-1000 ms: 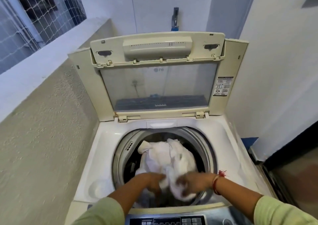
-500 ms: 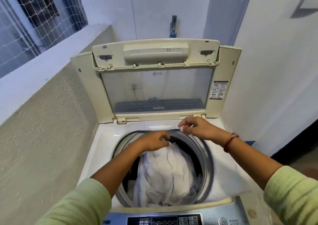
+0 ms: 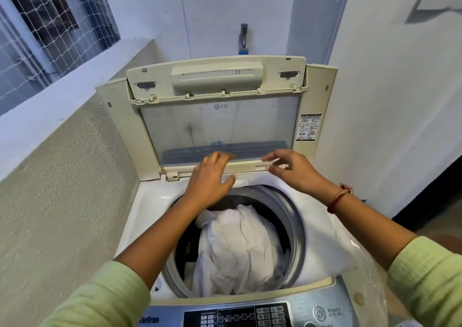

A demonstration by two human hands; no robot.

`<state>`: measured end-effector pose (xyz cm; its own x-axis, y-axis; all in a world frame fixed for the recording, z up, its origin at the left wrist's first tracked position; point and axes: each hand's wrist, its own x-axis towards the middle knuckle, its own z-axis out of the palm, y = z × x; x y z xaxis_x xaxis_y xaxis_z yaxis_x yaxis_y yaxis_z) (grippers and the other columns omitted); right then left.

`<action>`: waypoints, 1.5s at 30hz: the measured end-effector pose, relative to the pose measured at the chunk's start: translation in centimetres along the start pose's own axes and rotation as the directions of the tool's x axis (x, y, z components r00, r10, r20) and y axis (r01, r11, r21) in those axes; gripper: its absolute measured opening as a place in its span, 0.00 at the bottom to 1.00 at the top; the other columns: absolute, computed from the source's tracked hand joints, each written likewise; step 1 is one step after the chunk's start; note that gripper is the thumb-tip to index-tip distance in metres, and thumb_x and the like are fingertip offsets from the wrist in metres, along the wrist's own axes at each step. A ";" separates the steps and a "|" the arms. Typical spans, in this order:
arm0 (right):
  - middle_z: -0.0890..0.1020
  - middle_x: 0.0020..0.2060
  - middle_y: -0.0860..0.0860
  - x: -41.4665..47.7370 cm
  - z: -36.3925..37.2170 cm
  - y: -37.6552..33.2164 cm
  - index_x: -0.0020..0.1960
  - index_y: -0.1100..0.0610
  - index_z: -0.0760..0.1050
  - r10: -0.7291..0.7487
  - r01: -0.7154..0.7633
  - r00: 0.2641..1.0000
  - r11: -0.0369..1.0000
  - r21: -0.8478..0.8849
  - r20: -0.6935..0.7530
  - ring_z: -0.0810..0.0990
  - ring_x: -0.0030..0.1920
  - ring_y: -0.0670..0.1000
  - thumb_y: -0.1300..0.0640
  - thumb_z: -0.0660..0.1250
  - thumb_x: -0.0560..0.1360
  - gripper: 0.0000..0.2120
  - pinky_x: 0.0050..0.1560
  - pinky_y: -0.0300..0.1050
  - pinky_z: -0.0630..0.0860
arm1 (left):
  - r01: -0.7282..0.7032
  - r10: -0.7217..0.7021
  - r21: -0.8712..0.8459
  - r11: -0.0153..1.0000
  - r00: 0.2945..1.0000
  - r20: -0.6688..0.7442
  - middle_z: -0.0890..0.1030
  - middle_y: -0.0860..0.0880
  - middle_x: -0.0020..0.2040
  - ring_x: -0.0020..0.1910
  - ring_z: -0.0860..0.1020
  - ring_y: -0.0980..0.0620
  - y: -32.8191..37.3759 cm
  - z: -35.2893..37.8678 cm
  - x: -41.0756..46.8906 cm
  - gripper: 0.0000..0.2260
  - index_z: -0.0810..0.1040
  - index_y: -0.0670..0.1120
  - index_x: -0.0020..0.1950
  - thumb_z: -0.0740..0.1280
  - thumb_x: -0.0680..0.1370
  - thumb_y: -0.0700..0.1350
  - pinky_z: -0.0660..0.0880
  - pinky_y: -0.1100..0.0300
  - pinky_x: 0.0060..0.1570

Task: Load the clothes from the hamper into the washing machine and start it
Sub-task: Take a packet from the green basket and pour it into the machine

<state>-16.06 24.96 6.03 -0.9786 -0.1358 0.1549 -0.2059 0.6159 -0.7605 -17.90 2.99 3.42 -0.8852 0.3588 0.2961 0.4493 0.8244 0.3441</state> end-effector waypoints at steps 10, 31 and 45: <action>0.79 0.51 0.51 0.4 2.5 0.0 0.52 0.54 0.77 0.071 -0.077 0.995 0.994 0.078 0.077 0.77 0.46 0.49 0.60 0.67 0.75 0.07 0.49 0.41 0.72 | 0.200 -0.201 -0.037 0.979 0.978 -0.053 0.65 0.46 0.71 0.71 0.63 0.45 -0.7 0.1 -1.1 0.24 0.66 0.49 0.70 0.66 0.76 0.51 0.64 0.49 0.68; 0.74 0.54 0.57 6.4 14.7 4.2 0.64 0.64 0.70 0.678 -0.724 0.598 0.229 0.651 0.427 0.71 0.55 0.53 0.57 0.60 0.78 0.17 0.59 0.45 0.67 | 0.396 -0.534 -0.671 -0.627 0.408 0.741 0.70 0.40 0.70 0.71 0.67 0.44 -3.9 9.7 1.3 0.30 0.66 0.39 0.72 0.57 0.79 0.59 0.62 0.53 0.72; 0.79 0.39 0.53 7.6 18.0 7.1 0.49 0.61 0.75 0.637 -0.564 0.548 -0.197 0.802 0.542 0.77 0.42 0.48 0.54 0.59 0.79 0.11 0.44 0.37 0.76 | 0.204 -0.555 -0.651 -0.731 0.378 0.741 0.80 0.44 0.41 0.40 0.77 0.51 -4.8 14.8 3.8 0.15 0.75 0.41 0.46 0.62 0.79 0.52 0.75 0.61 0.41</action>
<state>-24.82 14.33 -9.49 -0.6630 -0.1025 -0.7416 0.5988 -0.6671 -0.4432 -25.16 6.86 -10.30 -0.6732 0.0026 -0.7395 -0.4305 -0.8144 0.3890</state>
